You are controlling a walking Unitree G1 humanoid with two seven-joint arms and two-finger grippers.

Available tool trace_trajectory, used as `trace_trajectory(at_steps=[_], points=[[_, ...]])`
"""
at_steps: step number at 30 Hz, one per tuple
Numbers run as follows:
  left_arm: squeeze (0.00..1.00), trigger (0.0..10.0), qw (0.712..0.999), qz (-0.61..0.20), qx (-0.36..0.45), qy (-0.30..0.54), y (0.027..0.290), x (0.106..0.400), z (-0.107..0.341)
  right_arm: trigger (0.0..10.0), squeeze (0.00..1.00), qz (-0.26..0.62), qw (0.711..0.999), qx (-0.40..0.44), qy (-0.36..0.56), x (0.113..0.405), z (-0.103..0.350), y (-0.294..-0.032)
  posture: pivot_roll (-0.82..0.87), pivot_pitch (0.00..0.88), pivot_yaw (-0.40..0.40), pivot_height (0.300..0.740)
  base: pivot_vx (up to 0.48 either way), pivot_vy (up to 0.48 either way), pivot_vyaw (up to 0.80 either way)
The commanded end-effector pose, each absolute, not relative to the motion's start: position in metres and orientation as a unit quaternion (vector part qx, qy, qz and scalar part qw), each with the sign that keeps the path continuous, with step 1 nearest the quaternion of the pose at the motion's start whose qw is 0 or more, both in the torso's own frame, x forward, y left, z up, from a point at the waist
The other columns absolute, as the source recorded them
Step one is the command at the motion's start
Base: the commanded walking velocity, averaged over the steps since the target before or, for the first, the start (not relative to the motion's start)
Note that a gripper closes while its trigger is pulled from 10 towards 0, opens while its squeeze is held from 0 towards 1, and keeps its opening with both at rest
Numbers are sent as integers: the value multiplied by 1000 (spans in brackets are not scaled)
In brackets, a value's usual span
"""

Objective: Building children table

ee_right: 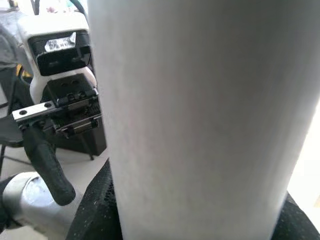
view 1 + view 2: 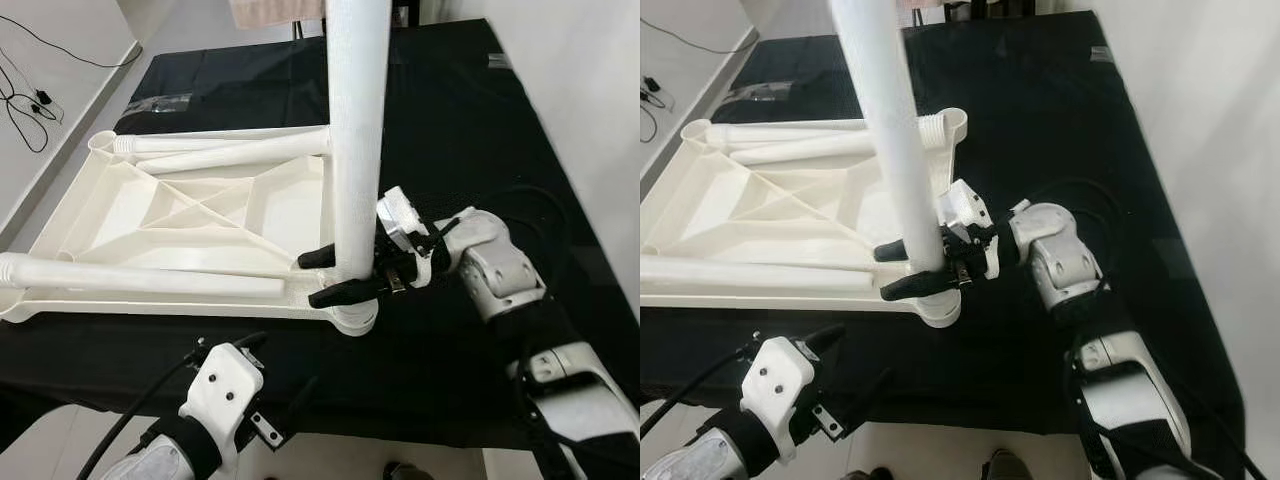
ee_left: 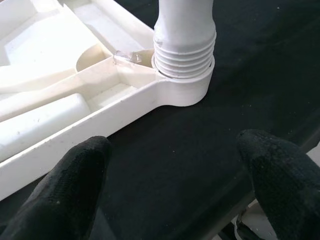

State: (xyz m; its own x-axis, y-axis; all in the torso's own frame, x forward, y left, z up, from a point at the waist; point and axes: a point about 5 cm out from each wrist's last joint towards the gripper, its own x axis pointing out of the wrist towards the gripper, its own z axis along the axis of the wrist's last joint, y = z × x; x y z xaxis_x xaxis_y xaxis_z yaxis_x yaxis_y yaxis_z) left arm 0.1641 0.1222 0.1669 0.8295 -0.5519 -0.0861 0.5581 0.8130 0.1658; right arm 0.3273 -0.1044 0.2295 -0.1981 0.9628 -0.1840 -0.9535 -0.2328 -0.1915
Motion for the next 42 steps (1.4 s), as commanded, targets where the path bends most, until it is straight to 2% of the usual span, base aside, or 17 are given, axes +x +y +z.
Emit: trace_trajectory(at_steps=[1, 15, 16, 17, 20, 23, 27, 30, 31, 32, 34, 35, 36, 37, 40, 41, 42], points=[[0, 10000, 950, -297, 94, 30, 123, 160, 165, 10000, 0, 790, 602, -110, 23, 323, 206, -97, 87, 286, 84, 740, 0, 0, 0], [0, 10000, 949, -299, 95, 33, 122, 157, 166, 10000, 0, 794, 597, -109, 47, 323, 198, -106, 90, 291, 86, 740, 0, 0, 0], [0, 10000, 949, -299, 95, 35, 122, 157, 166, 10000, 0, 765, 630, -128, 29, 332, 192, -105, 90, 284, 86, 740, 0, 0, 0], [0, 10000, 949, -299, 95, 35, 122, 157, 165, 10000, 0, 754, 643, -133, 25, 335, 190, -104, 90, 284, 86, 740, 0, 0, 0], [0, 10000, 949, -298, 95, 35, 122, 157, 165, 10000, 0, 739, 660, -133, 19, 337, 189, -104, 90, 281, 85, 740, 0, 0, 0], [0, 10000, 949, -298, 96, 36, 123, 157, 165, 10000, 0, 705, 694, -145, 21, 340, 186, -107, 85, 274, 87, 740, 0, 0, 0], [0, 10000, 949, -297, 96, 37, 123, 158, 164, 10000, 0, 684, 713, -151, 20, 341, 185, -108, 76, 268, 85, 740, 0, 0, 0], [0, 10000, 949, -298, 96, 38, 123, 159, 163, 10000, 0, 656, 742, -139, 8, 343, 190, -109, 72, 263, 85, 740, 0, 0, 0], [0, 10000, 949, -298, 96, 38, 123, 160, 162, 10000, 0, 630, 764, -138, 6, 345, 192, -112, 60, 255, 81, 740, 0, 0, 0], [0, 10000, 949, -298, 96, 38, 123, 160, 162, 10000, 0, 630, 764, -138, 6, 345, 192, -112, 60, 255, 81, 740, 0, 0, 0], [0, 10000, 949, -298, 96, 38, 123, 162, 161, 10000, 0, 572, 809, -133, 7, 348, 195, -119, 46, 246, 76, 740, 0, 0, 0], [0, 10000, 949, -298, 96, 38, 123, 162, 161, 10000, 0, 572, 809, -133, 7, 348, 195, -119, 46, 246, 76, 740, 0, 0, 0], [0, 10000, 949, -298, 95, 37, 123, 163, 160, 10000, 0, 539, 832, -132, 11, 349, 195, -121, 39, 243, 73, 740, 0, 0, 0], [0, 10000, 949, -298, 95, 37, 123, 163, 160, 10000, 0, 539, 832, -132, 11, 349, 195, -121, 39, 243, 73, 740, 0, 0, 0], [0, 10000, 949, -297, 95, 36, 123, 165, 159, 10000, 0, 463, 879, -114, 29, 344, 189, -122, 30, 239, 67, 740, 0, 0, 0], [0, 10000, 949, -297, 95, 36, 123, 165, 159, 10000, 0, 463, 879, -114, 29, 344, 189, -122, 30, 239, 67, 740, 0, 0, 0], [0, 10000, 950, -296, 96, 35, 123, 166, 159, 10000, 0, 408, 907, -99, 32, 338, 185, -127, 30, 237, 66, 740, 0, 0, 0]])
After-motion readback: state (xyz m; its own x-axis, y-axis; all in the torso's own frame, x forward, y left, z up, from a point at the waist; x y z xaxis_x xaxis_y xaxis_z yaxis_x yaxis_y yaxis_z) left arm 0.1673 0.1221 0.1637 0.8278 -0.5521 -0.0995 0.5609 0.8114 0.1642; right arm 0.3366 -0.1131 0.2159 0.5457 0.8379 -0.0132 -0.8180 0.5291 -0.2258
